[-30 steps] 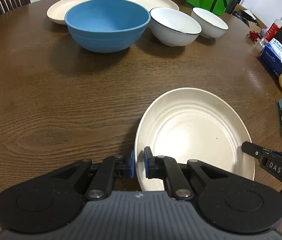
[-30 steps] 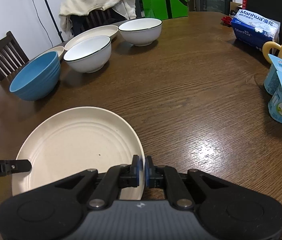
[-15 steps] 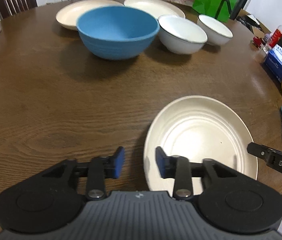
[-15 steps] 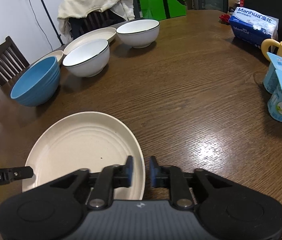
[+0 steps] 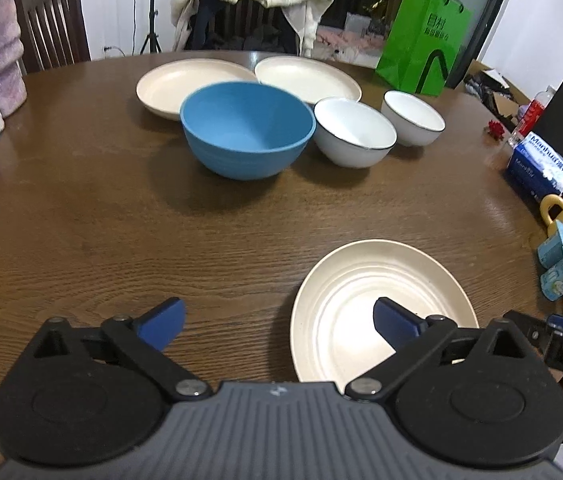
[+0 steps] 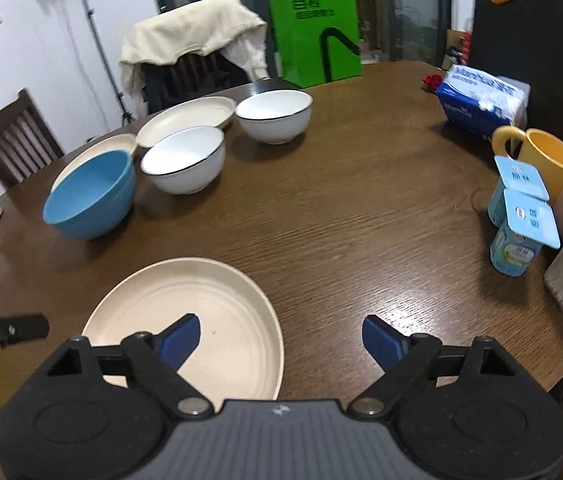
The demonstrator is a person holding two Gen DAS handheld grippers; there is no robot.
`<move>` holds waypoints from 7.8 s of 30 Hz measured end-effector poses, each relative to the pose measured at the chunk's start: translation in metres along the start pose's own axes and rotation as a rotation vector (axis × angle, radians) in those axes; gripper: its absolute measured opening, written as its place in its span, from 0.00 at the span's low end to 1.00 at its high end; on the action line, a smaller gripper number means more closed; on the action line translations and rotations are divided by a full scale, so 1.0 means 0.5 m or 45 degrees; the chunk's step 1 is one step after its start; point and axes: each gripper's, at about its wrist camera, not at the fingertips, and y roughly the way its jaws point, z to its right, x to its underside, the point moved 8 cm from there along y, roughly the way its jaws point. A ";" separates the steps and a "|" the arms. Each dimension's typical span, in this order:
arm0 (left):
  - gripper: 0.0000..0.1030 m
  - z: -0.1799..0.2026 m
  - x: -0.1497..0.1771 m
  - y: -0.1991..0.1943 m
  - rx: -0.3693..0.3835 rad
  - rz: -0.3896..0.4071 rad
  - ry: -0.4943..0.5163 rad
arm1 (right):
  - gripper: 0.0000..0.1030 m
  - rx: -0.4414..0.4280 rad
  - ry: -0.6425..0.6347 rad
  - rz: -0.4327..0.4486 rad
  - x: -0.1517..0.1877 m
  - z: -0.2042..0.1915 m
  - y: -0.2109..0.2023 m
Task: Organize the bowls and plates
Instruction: 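Lower the cream plate onto the table and open both grippers, then withdraw both grippers from the plate toward the blue bowl, then move both grippers past the bowls toward the second cream plate, then close the left gripper on the cream plate rim while the right gripper closes beside it, then lift the second cream plate with both grippers off the table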
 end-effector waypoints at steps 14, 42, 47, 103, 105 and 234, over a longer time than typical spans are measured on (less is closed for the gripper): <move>1.00 0.008 0.012 -0.126 -0.016 0.105 0.007 | 0.92 -0.042 -0.067 0.019 0.000 -0.025 -0.110; 1.00 0.018 0.007 -0.284 -0.072 0.298 -0.041 | 1.00 -0.145 -0.159 0.091 -0.034 -0.056 -0.230; 1.00 0.013 -0.003 -0.300 -0.084 0.304 -0.046 | 1.00 -0.165 -0.160 0.079 -0.039 -0.065 -0.237; 1.00 -0.234 -0.449 -0.142 -0.161 0.366 -0.051 | 1.00 -0.183 -0.269 0.015 -0.387 -0.376 0.001; 1.00 -0.248 -0.462 -0.127 -0.166 0.360 -0.053 | 1.00 -0.183 -0.265 0.005 -0.397 -0.389 0.018; 0.11 -0.475 -0.603 0.381 -0.051 0.098 -0.176 | 0.10 -0.166 -0.139 -0.171 -0.485 -0.606 0.532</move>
